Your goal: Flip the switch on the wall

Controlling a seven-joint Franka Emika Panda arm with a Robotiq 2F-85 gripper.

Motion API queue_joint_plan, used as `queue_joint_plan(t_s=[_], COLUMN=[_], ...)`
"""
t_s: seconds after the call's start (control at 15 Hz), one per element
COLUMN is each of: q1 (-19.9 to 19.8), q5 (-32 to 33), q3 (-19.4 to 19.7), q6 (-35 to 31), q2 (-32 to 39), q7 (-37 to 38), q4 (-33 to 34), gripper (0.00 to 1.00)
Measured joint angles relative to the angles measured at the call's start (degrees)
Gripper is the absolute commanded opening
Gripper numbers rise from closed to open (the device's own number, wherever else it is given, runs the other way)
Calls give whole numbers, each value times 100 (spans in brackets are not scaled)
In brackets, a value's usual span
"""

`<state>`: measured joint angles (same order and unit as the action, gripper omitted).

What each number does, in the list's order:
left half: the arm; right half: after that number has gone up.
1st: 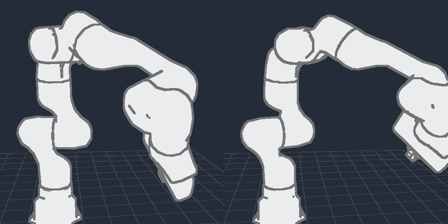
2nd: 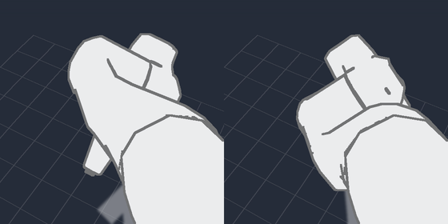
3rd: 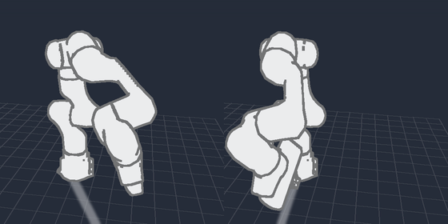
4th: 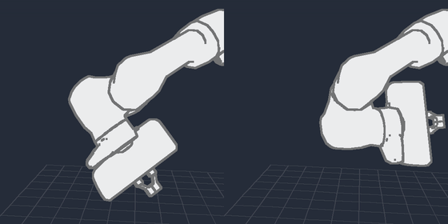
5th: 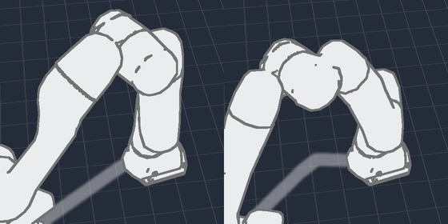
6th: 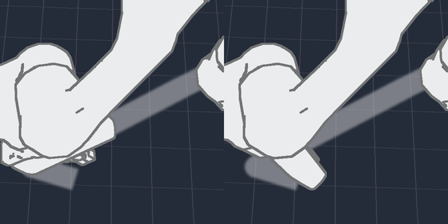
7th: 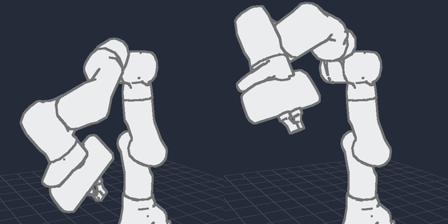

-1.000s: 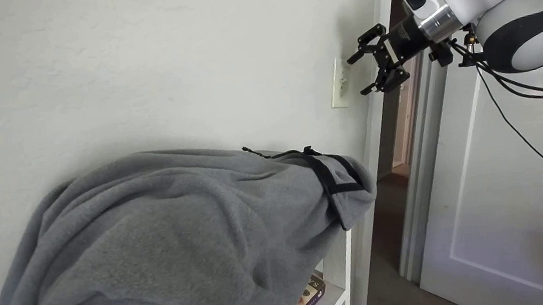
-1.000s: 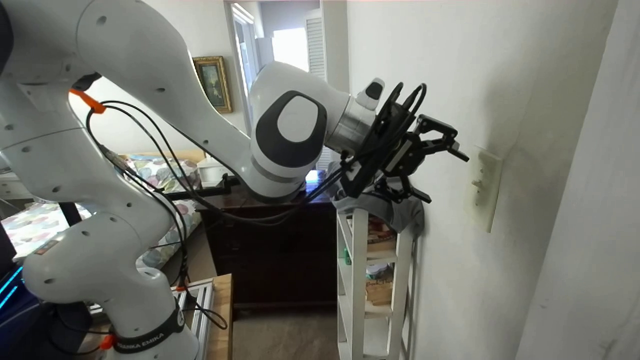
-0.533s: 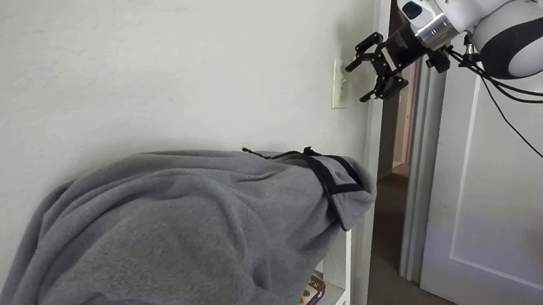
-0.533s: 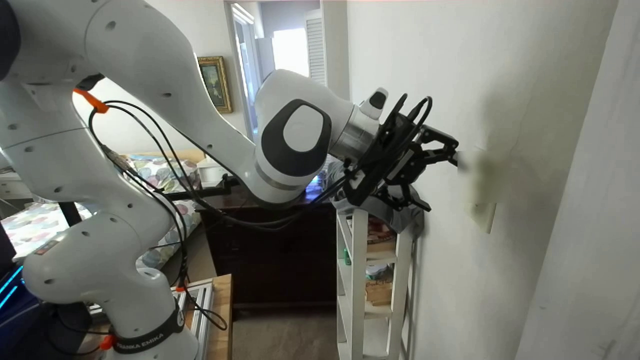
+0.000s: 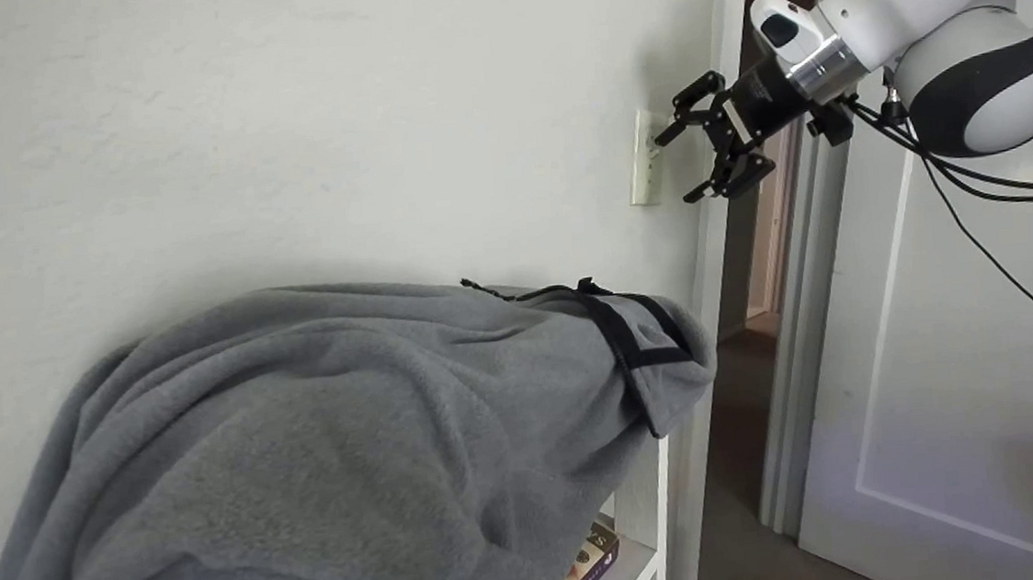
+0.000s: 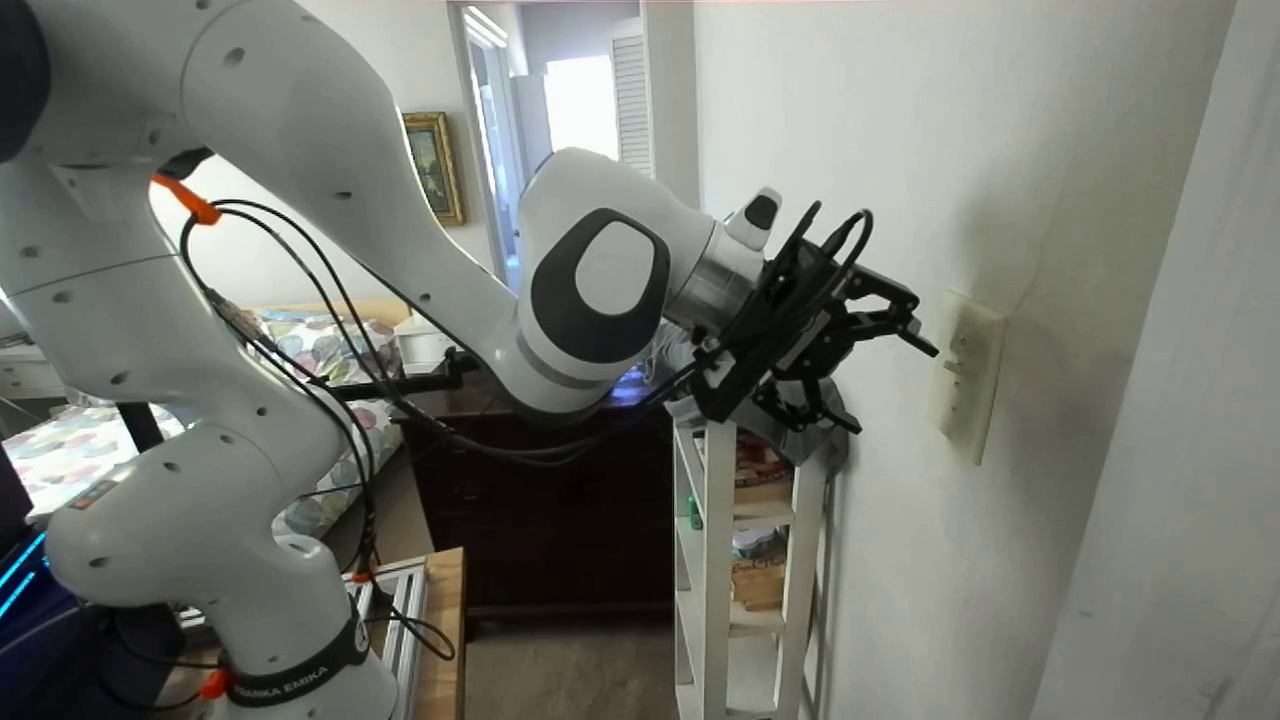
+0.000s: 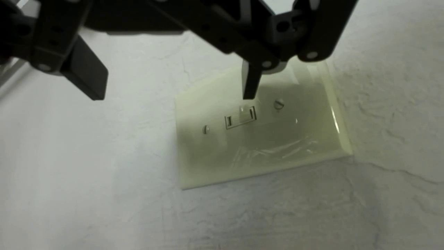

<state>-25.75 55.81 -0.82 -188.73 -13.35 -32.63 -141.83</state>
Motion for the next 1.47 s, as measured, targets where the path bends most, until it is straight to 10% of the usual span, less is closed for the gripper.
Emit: queue_joint_plan(t_s=[0.6,1.47], q1=[-55,-1284], q5=[-29,-26], q3=[-390,-1104], q6=[376,77], q2=[-571,-659], q7=[417,1169], q4=[-8,-285], gripper=[100,100])
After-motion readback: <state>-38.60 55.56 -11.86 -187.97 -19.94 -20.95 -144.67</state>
